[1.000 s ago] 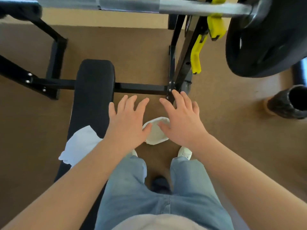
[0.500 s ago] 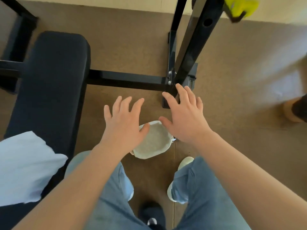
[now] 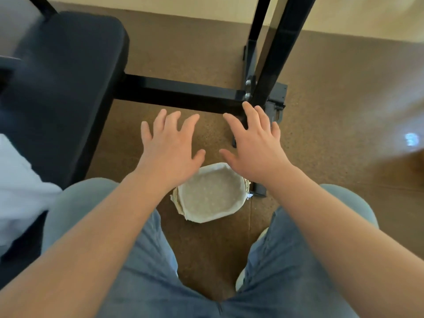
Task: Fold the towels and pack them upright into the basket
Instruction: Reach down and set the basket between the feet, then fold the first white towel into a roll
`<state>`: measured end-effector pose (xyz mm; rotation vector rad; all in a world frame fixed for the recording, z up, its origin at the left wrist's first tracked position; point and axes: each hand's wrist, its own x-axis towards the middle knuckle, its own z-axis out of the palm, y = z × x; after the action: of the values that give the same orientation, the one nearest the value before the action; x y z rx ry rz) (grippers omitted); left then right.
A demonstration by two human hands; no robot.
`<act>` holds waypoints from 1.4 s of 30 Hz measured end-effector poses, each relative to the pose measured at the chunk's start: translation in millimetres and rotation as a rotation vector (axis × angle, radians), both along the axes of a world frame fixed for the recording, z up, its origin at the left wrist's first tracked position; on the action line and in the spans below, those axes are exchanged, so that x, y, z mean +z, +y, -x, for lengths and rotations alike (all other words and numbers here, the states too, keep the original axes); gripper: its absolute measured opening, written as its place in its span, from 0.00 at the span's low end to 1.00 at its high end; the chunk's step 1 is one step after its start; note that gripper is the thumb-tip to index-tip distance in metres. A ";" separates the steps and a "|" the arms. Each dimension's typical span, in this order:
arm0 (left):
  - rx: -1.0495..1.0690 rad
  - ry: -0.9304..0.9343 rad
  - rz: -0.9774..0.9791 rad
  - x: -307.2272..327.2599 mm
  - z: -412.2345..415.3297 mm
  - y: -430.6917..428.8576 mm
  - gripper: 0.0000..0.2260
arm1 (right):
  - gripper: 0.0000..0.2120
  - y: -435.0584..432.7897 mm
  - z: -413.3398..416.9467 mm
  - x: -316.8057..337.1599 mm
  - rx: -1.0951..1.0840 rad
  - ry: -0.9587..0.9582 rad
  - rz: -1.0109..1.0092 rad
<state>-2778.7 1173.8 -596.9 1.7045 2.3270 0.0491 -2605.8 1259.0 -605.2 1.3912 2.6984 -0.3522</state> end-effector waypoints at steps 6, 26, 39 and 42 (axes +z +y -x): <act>0.040 0.059 -0.067 28.3 1.8 -64.6 0.35 | 0.38 -47.1 9.3 27.5 0.075 0.063 -0.031; 0.380 0.082 -0.184 68.0 84.2 -236.1 0.30 | 0.35 -181.4 163.1 92.7 0.453 0.167 -0.021; 0.505 -0.073 -0.323 39.7 152.4 -299.5 0.23 | 0.41 -208.6 276.6 69.2 0.571 0.239 0.229; 0.567 -0.054 -0.300 31.2 162.5 -306.3 0.24 | 0.50 -210.5 295.1 58.5 0.627 0.191 0.325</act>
<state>-2941.2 867.5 -565.7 1.0685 2.7880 0.5630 -2900.9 1048.5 -546.7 0.4125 2.8636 -0.8367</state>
